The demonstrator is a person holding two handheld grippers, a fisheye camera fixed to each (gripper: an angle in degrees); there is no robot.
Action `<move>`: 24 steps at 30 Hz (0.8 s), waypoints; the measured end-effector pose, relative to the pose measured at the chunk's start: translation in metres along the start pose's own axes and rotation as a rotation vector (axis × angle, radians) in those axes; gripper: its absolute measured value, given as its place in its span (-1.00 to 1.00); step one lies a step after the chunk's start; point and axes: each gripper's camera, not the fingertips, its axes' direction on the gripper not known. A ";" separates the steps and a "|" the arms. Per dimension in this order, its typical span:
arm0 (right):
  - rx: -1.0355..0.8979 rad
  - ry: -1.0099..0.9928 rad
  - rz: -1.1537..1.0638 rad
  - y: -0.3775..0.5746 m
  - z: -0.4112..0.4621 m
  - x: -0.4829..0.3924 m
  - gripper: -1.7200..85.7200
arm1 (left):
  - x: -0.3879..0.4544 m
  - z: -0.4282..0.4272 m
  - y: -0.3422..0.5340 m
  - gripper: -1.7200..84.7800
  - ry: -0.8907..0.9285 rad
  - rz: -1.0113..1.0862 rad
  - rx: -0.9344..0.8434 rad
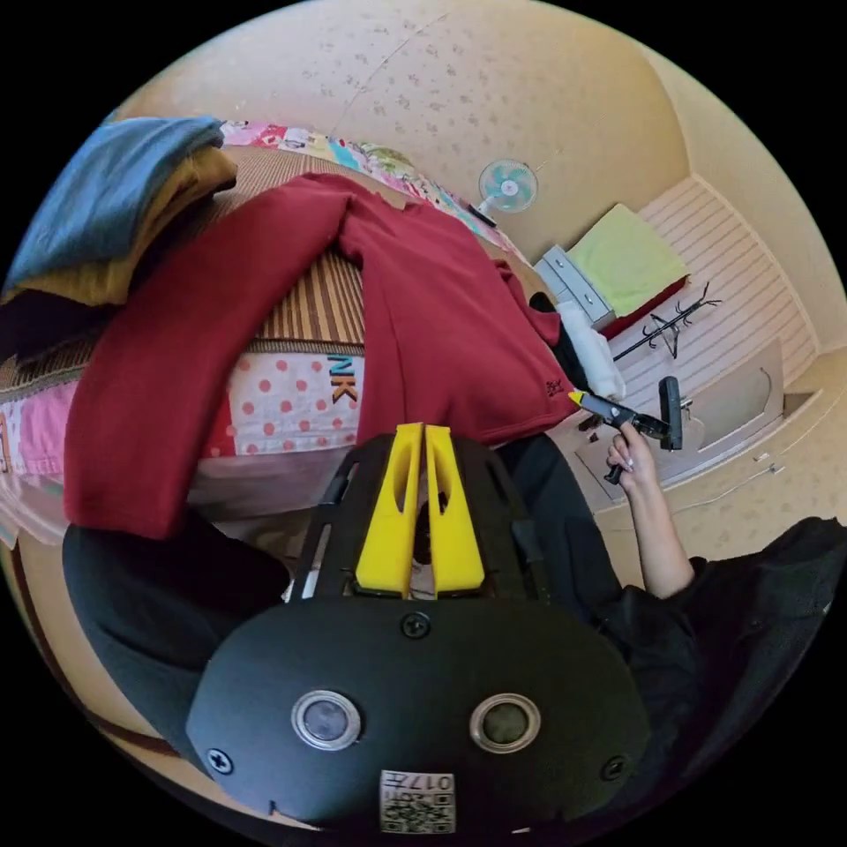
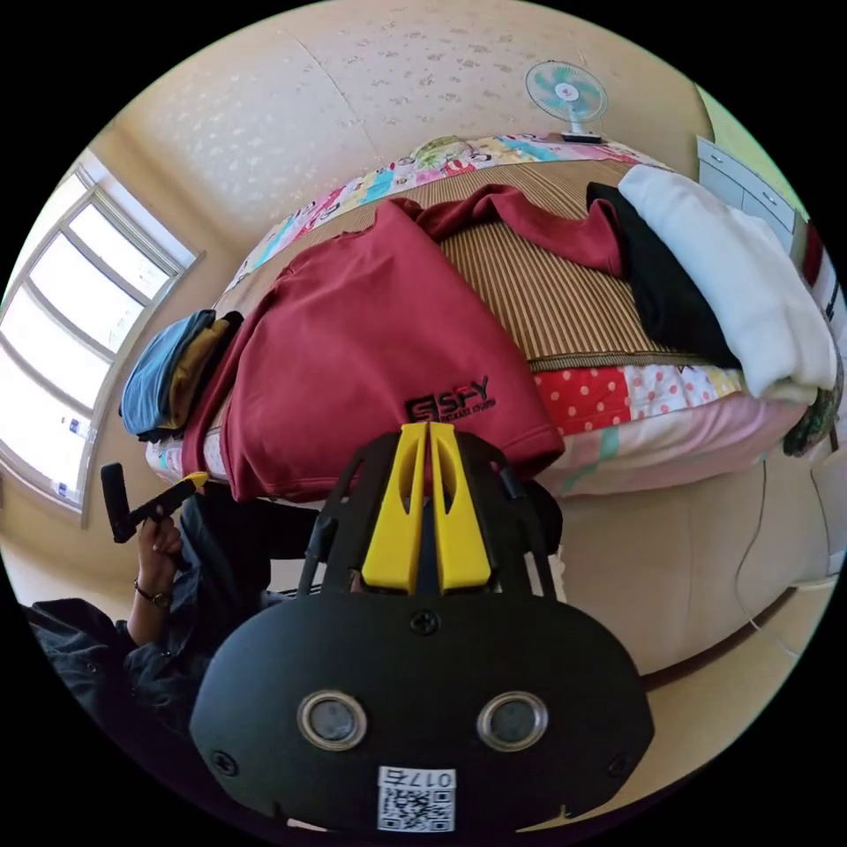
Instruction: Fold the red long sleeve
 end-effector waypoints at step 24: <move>0.119 -0.347 -0.272 0.040 -0.066 -0.027 -0.92 | -0.017 -0.078 -0.039 -0.95 0.547 0.160 0.063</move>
